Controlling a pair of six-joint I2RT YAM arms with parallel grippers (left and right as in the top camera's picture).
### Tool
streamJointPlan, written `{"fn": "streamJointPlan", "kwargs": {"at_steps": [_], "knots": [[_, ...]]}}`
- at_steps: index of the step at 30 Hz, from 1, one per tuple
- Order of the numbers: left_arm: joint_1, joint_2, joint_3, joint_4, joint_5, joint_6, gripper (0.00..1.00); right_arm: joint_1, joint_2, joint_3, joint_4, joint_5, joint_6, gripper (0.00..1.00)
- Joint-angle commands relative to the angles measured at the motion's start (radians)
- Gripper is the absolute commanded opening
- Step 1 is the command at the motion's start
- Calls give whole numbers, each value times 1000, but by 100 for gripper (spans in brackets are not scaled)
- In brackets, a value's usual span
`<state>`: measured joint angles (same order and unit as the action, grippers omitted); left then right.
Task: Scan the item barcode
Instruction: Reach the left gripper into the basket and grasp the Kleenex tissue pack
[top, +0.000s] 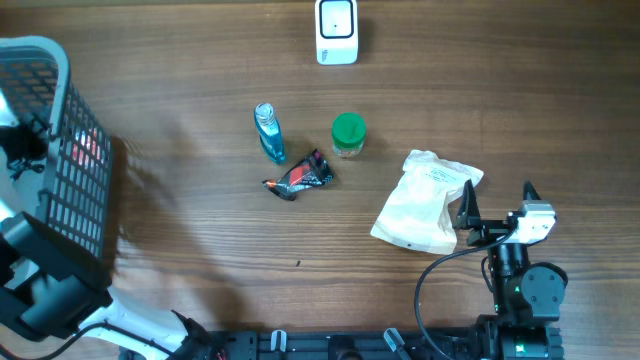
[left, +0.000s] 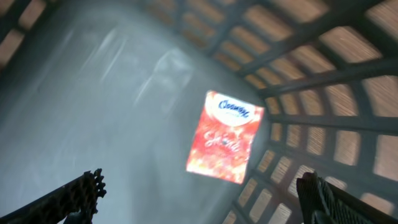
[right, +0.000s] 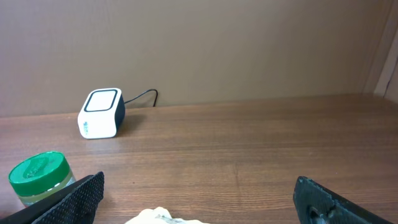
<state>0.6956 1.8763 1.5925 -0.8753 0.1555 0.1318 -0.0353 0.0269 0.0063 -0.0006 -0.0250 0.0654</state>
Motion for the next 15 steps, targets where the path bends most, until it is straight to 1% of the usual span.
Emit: {"fn": "streamJointPlan", "kwargs": {"at_steps": [1,3,7,8,9,10,15], "knots": [[-27,-3,-6,30,43,147,100,4,-6,-1,3,-5,-10,100],[-32,20,-6,42,19,153,100,4,-6,-1,3,-5,-10,100],[-31,84,-6,71,15,153,100,4,-6,-1,3,-5,-10,100],[-31,100,-6,76,17,143,100,4,-6,-1,3,-5,-10,100],[-31,112,-6,74,28,107,100,4,-6,-1,3,-5,-10,100],[-31,124,-6,72,59,93,100,4,-6,-1,3,-5,-10,100],[-31,171,-6,91,65,128,100,4,-6,-1,3,-5,-10,100]]}}
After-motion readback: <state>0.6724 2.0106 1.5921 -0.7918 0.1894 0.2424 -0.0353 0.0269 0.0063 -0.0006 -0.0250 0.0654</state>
